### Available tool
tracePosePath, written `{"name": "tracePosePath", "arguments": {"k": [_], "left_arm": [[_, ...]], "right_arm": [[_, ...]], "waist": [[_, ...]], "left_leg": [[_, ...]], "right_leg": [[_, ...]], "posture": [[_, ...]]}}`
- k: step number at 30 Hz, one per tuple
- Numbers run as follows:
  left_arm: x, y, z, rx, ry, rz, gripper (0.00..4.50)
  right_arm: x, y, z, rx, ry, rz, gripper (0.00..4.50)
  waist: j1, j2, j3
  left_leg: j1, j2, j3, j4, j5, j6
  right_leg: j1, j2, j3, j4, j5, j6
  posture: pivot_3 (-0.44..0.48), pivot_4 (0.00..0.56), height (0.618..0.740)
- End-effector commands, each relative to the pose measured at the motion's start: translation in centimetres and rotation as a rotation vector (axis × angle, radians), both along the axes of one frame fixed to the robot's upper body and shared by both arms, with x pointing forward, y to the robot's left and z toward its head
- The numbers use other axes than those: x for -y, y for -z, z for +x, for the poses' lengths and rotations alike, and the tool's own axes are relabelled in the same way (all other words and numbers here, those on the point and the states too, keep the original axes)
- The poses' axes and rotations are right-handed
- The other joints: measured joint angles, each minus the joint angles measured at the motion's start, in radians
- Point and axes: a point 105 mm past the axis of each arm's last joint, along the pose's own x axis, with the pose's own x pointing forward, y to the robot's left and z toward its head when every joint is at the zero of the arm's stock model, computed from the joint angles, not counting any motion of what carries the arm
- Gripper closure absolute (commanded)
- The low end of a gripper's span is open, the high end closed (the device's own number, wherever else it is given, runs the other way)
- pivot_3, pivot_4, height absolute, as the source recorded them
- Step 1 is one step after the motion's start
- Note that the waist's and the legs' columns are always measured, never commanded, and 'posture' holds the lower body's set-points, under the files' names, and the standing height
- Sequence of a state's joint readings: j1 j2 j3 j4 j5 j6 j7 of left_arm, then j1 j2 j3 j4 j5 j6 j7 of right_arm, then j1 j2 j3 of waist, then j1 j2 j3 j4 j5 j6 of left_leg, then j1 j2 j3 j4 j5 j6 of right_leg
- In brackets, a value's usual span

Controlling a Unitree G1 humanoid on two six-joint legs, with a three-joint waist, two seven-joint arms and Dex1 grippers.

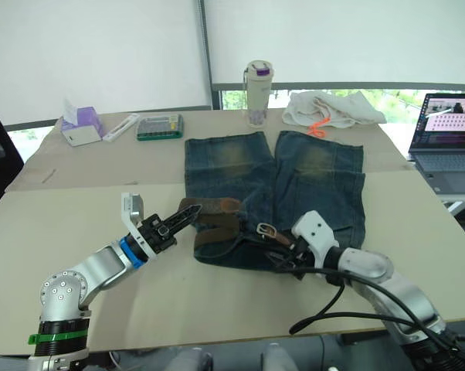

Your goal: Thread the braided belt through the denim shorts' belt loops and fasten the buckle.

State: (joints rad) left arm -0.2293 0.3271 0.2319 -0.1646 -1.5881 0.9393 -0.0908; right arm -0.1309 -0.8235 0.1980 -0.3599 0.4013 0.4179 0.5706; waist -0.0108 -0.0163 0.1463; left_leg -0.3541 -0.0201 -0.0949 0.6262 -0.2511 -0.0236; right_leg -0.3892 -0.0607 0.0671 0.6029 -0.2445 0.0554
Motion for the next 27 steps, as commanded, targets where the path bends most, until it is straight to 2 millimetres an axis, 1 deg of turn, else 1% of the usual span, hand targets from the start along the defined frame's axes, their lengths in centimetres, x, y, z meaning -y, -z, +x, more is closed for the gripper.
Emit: {"name": "tracePosePath", "arguments": {"k": [1, 4, 10, 11, 12, 13, 16, 17, 18, 19, 27], "left_arm": [[-0.4, -1.7, -0.2, 0.060, -0.014, -0.012, 4.50], [-0.2, -1.6, -0.3, 0.057, -0.013, -0.010, 4.50], [-0.1, -1.5, -0.3, 0.048, -0.010, -0.009, 4.50], [0.0, -1.5, -0.3, 0.048, -0.010, -0.010, 4.50], [0.0, -1.6, -0.2, 0.050, -0.010, -0.011, 4.50], [0.0, -1.6, -0.2, 0.050, -0.009, -0.012, 4.50], [0.2, -1.6, -0.2, 0.051, -0.007, -0.014, 4.50], [0.2, -1.6, -0.3, 0.052, -0.005, -0.015, 4.50], [0.3, -1.6, -0.3, 0.052, -0.004, -0.015, 4.50], [0.3, -1.6, -0.3, 0.052, -0.003, -0.016, 4.50], [0.4, -1.4, -0.4, 0.049, 0.000, -0.016, 4.50]], "right_arm": [[-0.1, -0.5, 0.4, 0.107, -0.023, -0.057, 0.28], [0.2, -0.3, 0.7, 0.124, 0.000, -0.058, 0.28], [0.7, 0.3, 0.4, 0.120, 0.002, -0.099, 0.28], [0.6, 0.3, 0.4, 0.121, 0.005, -0.091, 0.52], [0.5, 0.3, 0.4, 0.124, 0.008, -0.084, 0.86], [0.4, 0.2, 0.4, 0.127, 0.011, -0.079, 1.08], [0.3, 0.3, 0.3, 0.125, 0.012, -0.073, 2.22], [0.3, 0.3, 0.3, 0.122, 0.014, -0.070, 2.66], [0.3, 0.3, 0.3, 0.121, 0.015, -0.067, 2.94], [0.3, 0.1, 0.3, 0.117, 0.025, -0.054, 3.35], [0.3, -1.1, 0.0, 0.060, 0.007, 0.000, 3.35]], "waist": [[-0.001, 0.000, 0.000], [-0.001, 0.000, 0.000], [-0.001, 0.000, 0.000], [-0.001, 0.000, 0.000], [-0.001, 0.000, 0.000], [-0.001, 0.000, 0.000], [-0.001, 0.000, 0.000], [-0.001, 0.000, 0.000], [-0.001, 0.000, 0.000], [-0.001, 0.000, 0.000], [-0.001, 0.000, 0.000]], "left_leg": [[0.000, 0.000, 0.000, 0.000, 0.000, 0.000], [0.000, 0.000, 0.000, 0.000, 0.000, 0.000], [0.000, 0.000, -0.001, 0.000, 0.000, 0.000], [0.000, 0.000, -0.001, 0.000, 0.000, 0.000], [0.000, 0.000, -0.001, 0.000, 0.000, 0.000], [0.000, 0.000, -0.001, 0.000, 0.000, 0.000], [0.000, 0.000, -0.002, 0.000, 0.000, 0.000], [0.000, 0.000, -0.002, 0.000, 0.000, 0.000], [0.000, 0.000, -0.002, 0.000, 0.000, 0.000], [0.000, 0.000, -0.002, 0.000, 0.000, 0.000], [0.000, 0.000, -0.002, 0.000, 0.000, 0.000]], "right_leg": [[0.000, 0.000, 0.000, 0.000, 0.000, 0.000], [0.000, 0.000, 0.000, 0.000, 0.000, 0.000], [0.000, 0.000, -0.001, 0.000, 0.000, -0.001], [0.001, 0.000, -0.001, 0.000, 0.000, -0.001], [0.001, 0.000, -0.001, 0.000, 0.000, -0.001], [0.001, 0.000, -0.001, 0.000, 0.000, -0.001], [0.001, 0.000, -0.001, 0.000, 0.000, -0.001], [0.001, 0.000, -0.001, 0.000, 0.000, -0.001], [0.001, 0.000, -0.001, 0.000, 0.000, -0.001], [0.001, 0.000, -0.001, 0.000, 0.000, -0.001], [0.001, 0.000, -0.001, 0.000, 0.001, -0.001]], "posture": [[0.000, 0.150, 0.740], [0.000, 0.150, 0.740], [0.000, 0.150, 0.740], [0.000, 0.150, 0.740], [0.000, 0.150, 0.740], [0.000, 0.150, 0.740], [0.000, 0.150, 0.740], [0.000, 0.150, 0.740], [0.000, 0.150, 0.740], [0.000, 0.150, 0.740], [0.000, 0.150, 0.740]]}}
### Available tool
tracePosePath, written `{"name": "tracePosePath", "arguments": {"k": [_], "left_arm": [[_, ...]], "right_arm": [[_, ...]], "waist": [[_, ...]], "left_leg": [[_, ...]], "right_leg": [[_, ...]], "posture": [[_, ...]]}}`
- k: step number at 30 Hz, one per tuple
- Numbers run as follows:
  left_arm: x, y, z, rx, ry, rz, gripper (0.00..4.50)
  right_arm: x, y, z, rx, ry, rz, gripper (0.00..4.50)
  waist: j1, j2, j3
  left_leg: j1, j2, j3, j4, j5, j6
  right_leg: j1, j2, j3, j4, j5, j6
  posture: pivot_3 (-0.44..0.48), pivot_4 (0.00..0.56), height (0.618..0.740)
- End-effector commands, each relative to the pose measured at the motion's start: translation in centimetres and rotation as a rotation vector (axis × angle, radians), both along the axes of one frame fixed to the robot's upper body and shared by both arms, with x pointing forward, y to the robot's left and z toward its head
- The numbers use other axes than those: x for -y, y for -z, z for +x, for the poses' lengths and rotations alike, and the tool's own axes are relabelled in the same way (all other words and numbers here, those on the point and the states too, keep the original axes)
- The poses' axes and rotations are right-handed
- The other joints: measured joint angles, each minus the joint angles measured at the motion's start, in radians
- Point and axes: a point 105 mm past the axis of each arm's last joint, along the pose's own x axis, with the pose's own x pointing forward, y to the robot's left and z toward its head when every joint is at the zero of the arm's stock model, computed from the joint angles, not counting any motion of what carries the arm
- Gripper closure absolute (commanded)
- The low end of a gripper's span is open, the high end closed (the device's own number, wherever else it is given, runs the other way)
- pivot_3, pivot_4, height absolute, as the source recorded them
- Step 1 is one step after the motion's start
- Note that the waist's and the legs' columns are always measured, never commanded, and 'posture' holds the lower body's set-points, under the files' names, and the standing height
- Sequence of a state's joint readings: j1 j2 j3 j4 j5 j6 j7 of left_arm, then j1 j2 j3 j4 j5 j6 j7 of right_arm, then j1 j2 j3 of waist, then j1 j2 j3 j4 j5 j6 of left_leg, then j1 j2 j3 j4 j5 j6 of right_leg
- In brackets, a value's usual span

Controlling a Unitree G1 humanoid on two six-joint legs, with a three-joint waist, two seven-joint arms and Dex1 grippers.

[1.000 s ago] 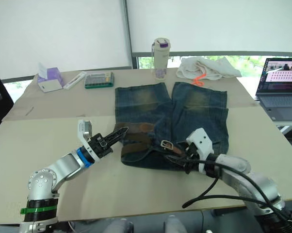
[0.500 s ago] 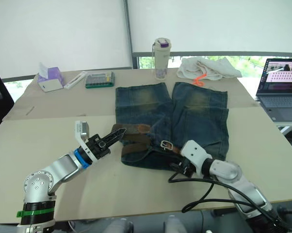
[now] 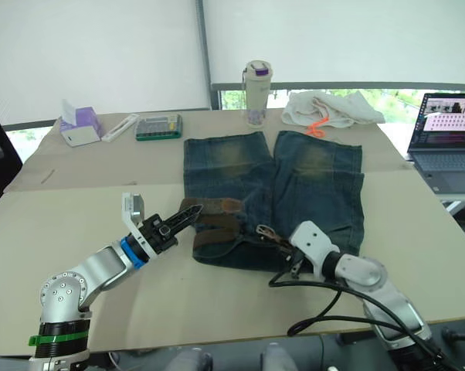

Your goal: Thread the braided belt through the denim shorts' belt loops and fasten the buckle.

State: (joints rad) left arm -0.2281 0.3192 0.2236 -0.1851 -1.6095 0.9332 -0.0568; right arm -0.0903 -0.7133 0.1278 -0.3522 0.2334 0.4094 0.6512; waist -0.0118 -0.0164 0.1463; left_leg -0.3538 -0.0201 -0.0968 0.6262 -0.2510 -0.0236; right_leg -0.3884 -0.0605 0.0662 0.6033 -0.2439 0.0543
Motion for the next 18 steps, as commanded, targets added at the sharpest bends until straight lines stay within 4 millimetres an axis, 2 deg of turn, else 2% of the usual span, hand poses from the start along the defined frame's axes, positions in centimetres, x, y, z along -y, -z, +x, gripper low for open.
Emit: {"name": "tracePosePath", "arguments": {"k": [1, 5, 11, 14, 18], "left_arm": [[0.0, -1.1, -0.3, 0.051, -0.002, -0.014, 4.50], [0.0, -1.1, -0.3, 0.051, -0.002, -0.016, 4.50], [0.1, -1.0, -0.3, 0.048, 0.001, -0.019, 4.50], [0.1, -1.0, -0.3, 0.047, -0.001, -0.020, 4.50], [0.1, -0.9, -0.3, 0.045, 0.002, -0.021, 4.50]], "right_arm": [[-0.2, -2.0, -0.2, 0.018, -0.021, 0.044, 3.35], [-0.3, -3.0, 0.1, 0.031, -0.011, 0.077, 3.35], [-0.6, -3.3, 0.2, 0.030, -0.002, 0.108, 3.35], [-0.6, -3.1, 0.0, 0.011, 0.001, 0.113, 3.35], [-0.2, -2.2, 0.1, 0.030, 0.000, 0.020, 3.35]], "waist": [[0.000, 0.000, 0.000], [-0.001, 0.000, 0.000], [0.000, 0.000, 0.000], [0.000, 0.000, 0.000], [0.000, 0.000, 0.000]], "left_leg": [[0.000, 0.000, 0.000, 0.000, 0.000, 0.000], [0.000, 0.000, 0.000, 0.000, 0.000, 0.000], [0.000, 0.000, 0.000, 0.000, 0.000, 0.000], [0.000, 0.000, 0.000, 0.000, 0.000, 0.000], [0.000, 0.000, 0.000, 0.000, 0.000, 0.000]], "right_leg": [[0.000, 0.000, 0.000, 0.000, 0.000, 0.000], [0.000, 0.000, 0.000, 0.000, 0.000, 0.000], [0.000, 0.000, 0.000, 0.000, 0.000, 0.000], [0.000, 0.000, 0.000, 0.000, 0.000, 0.000], [0.000, 0.000, 0.000, 0.000, 0.000, 0.000]], "posture": [[0.000, 0.150, 0.740], [0.000, 0.150, 0.740], [0.000, 0.150, 0.740], [0.000, 0.150, 0.740], [0.000, 0.150, 0.740]]}}
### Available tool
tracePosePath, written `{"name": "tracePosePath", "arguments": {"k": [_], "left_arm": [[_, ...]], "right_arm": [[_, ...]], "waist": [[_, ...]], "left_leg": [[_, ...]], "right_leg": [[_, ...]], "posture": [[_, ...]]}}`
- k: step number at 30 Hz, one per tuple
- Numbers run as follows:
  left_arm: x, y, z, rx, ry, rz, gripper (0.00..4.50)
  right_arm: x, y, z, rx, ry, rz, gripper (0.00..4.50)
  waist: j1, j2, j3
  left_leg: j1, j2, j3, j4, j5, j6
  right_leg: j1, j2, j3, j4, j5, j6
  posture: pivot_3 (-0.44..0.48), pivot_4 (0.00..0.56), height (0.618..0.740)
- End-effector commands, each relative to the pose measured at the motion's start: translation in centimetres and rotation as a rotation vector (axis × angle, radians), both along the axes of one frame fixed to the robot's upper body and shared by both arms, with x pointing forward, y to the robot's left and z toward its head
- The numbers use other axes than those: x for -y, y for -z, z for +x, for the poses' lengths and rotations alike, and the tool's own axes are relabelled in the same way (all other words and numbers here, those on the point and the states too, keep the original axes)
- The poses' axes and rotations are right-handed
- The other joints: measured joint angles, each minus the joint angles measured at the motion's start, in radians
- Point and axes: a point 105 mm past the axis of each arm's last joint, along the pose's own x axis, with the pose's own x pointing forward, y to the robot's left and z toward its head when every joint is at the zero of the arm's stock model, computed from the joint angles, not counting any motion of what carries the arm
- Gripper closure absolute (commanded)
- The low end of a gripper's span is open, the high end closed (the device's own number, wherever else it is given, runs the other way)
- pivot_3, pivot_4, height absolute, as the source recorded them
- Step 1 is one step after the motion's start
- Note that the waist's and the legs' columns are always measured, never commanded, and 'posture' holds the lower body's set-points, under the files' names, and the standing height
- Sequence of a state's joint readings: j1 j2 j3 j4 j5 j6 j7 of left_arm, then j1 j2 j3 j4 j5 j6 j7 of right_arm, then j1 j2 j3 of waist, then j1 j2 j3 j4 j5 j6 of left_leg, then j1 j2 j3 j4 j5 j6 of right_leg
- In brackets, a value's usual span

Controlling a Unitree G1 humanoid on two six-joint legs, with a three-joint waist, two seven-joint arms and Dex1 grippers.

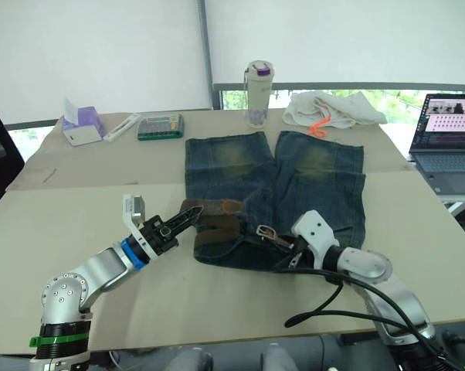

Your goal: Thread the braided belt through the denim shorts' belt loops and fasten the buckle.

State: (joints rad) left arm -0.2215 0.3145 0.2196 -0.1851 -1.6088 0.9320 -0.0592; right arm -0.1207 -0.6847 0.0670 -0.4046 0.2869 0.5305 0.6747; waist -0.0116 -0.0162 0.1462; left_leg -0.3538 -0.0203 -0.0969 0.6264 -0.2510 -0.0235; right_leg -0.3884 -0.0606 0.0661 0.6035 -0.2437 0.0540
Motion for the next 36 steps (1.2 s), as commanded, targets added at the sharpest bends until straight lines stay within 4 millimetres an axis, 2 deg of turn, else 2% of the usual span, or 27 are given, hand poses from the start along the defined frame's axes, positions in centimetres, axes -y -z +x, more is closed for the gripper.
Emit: {"name": "tracePosePath", "arguments": {"k": [1, 17, 23, 27, 31, 36], "left_arm": [[0.1, -1.1, -0.2, 0.052, 0.001, -0.016, 4.50], [0.2, -1.1, -0.2, 0.052, 0.006, -0.018, 4.50], [0.3, -1.0, -0.2, 0.052, 0.010, -0.019, 4.50], [0.3, -1.0, -0.2, 0.052, 0.011, -0.019, 4.50], [0.3, -1.0, -0.2, 0.051, 0.009, -0.018, 4.50], [0.2, -0.9, 0.0, 0.051, 0.003, -0.015, 4.50]], "right_arm": [[0.0, -0.6, -0.1, 0.058, -0.019, -0.050, 3.35], [0.0, 1.1, -0.1, 0.038, -0.023, -0.111, 3.35], [0.3, 1.0, 1.1, 0.095, 0.043, -0.140, 3.35], [0.2, 0.9, 1.3, 0.101, 0.054, -0.123, 3.35], [0.3, 0.6, 1.5, 0.114, 0.073, -0.109, 4.46], [0.4, -0.1, 1.6, 0.162, 0.105, -0.079, 4.46]], "waist": [[0.000, 0.000, 0.000], [0.000, 0.000, 0.000], [-0.001, 0.000, 0.000], [-0.001, 0.000, 0.000], [-0.001, 0.000, 0.000], [-0.001, 0.000, 0.000]], "left_leg": [[0.000, 0.000, 0.000, 0.000, 0.000, 0.000], [0.000, 0.000, 0.000, 0.000, 0.000, 0.000], [0.000, 0.000, 0.000, 0.000, 0.000, 0.000], [0.001, 0.000, 0.000, 0.000, 0.000, -0.001], [0.001, 0.000, 0.000, 0.000, 0.000, -0.001], [0.001, 0.000, 0.000, 0.000, 0.001, -0.001]], "right_leg": [[0.000, 0.000, 0.000, 0.000, 0.000, 0.000], [0.000, 0.000, 0.000, 0.001, 0.000, 0.000], [0.000, 0.000, 0.000, 0.001, 0.000, 0.000], [0.000, 0.000, 0.000, 0.002, 0.000, 0.000], [0.000, 0.000, 0.000, 0.002, 0.000, 0.000], [0.000, 0.000, 0.000, 0.003, 0.000, 0.000]], "posture": [[0.000, 0.150, 0.740], [0.000, 0.150, 0.740], [0.000, 0.150, 0.740], [0.000, 0.150, 0.740], [0.000, 0.150, 0.740], [0.000, 0.150, 0.740]]}}
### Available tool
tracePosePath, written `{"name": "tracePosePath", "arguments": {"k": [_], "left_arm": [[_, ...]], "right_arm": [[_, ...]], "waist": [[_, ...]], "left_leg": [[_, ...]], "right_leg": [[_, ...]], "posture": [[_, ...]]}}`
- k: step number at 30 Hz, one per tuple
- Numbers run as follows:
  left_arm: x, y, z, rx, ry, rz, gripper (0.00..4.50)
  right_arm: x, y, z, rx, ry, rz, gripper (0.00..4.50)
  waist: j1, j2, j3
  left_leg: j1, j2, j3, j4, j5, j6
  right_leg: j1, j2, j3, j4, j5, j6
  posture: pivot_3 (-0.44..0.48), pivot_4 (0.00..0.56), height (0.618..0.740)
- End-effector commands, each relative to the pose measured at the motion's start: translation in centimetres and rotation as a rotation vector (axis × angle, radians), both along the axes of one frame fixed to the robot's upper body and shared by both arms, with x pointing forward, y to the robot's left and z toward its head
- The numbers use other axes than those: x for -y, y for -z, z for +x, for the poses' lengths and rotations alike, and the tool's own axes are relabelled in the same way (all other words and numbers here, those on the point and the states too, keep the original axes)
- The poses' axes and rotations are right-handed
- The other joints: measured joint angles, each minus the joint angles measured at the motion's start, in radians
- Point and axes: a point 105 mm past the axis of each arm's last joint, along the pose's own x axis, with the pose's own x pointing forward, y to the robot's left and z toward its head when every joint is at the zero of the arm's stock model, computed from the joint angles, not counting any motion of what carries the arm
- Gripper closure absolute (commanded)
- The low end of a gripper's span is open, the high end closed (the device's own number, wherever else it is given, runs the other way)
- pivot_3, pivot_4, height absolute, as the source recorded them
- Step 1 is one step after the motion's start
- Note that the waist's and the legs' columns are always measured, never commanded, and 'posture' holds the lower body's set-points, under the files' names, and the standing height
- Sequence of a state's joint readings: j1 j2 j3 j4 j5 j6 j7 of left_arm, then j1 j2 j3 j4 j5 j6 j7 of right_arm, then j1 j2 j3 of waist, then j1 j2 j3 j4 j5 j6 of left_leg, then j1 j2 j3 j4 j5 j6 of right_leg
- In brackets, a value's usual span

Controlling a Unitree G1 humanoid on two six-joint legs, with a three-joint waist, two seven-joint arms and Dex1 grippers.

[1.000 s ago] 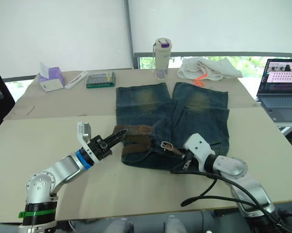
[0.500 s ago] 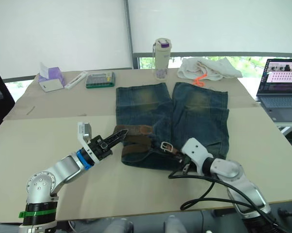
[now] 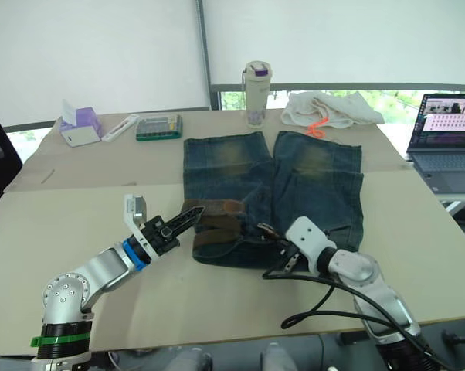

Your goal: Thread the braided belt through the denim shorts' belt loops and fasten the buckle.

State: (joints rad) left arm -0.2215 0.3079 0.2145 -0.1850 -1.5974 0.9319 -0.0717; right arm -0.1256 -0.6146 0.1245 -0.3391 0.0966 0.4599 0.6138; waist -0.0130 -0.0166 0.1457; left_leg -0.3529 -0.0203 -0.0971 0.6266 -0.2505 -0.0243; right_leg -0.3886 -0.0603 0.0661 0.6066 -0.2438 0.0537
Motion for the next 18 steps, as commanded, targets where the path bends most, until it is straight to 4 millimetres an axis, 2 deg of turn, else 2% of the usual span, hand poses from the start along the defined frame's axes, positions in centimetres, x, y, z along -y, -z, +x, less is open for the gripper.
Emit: {"name": "tracePosePath", "arguments": {"k": [1, 6, 8, 15, 18], "left_arm": [[0.0, -1.1, 0.1, 0.046, -0.008, -0.016, 4.50], [0.9, -2.1, 0.5, 0.047, -0.004, -0.045, 4.50], [1.3, -2.5, 0.8, 0.033, -0.010, -0.060, 4.50], [4.6, -5.4, 1.3, 0.003, 0.049, -0.210, 4.50], [5.6, -5.8, 1.7, -0.029, 0.055, -0.249, 4.50]], "right_arm": [[0.4, -2.1, 0.5, 0.123, 0.044, 0.038, 4.46], [1.0, -3.9, 1.3, 0.240, 0.159, 0.169, 4.46], [1.2, -4.6, 1.5, 0.313, 0.183, 0.167, 4.46], [1.1, -6.7, 1.4, 0.543, 0.279, 0.284, 4.46], [0.6, -7.2, 1.0, 0.599, 0.302, 0.334, 4.46]], "waist": [[0.000, 0.000, 0.000], [0.001, 0.000, 0.000], [0.002, 0.000, 0.000], [0.004, 0.000, 0.000], [0.002, 0.000, 0.000]], "left_leg": [[0.000, 0.000, 0.000, 0.000, 0.000, 0.000], [0.000, 0.000, 0.000, 0.000, 0.000, 0.000], [0.000, 0.000, 0.000, 0.000, 0.000, 0.000], [0.000, -0.001, 0.000, 0.001, 0.000, -0.001], [0.000, -0.001, 0.000, 0.001, 0.001, -0.001]], "right_leg": [[0.000, 0.000, 0.000, 0.000, 0.000, 0.000], [0.000, 0.000, 0.000, 0.001, 0.000, 0.000], [0.000, 0.000, 0.000, 0.001, 0.000, 0.000], [0.000, -0.001, 0.000, 0.002, 0.003, -0.005], [0.000, 0.000, 0.000, 0.002, 0.004, -0.006]], "posture": [[0.000, 0.150, 0.740], [0.000, 0.150, 0.740], [0.000, 0.150, 0.740], [0.000, 0.150, 0.740], [0.000, 0.150, 0.740]]}}
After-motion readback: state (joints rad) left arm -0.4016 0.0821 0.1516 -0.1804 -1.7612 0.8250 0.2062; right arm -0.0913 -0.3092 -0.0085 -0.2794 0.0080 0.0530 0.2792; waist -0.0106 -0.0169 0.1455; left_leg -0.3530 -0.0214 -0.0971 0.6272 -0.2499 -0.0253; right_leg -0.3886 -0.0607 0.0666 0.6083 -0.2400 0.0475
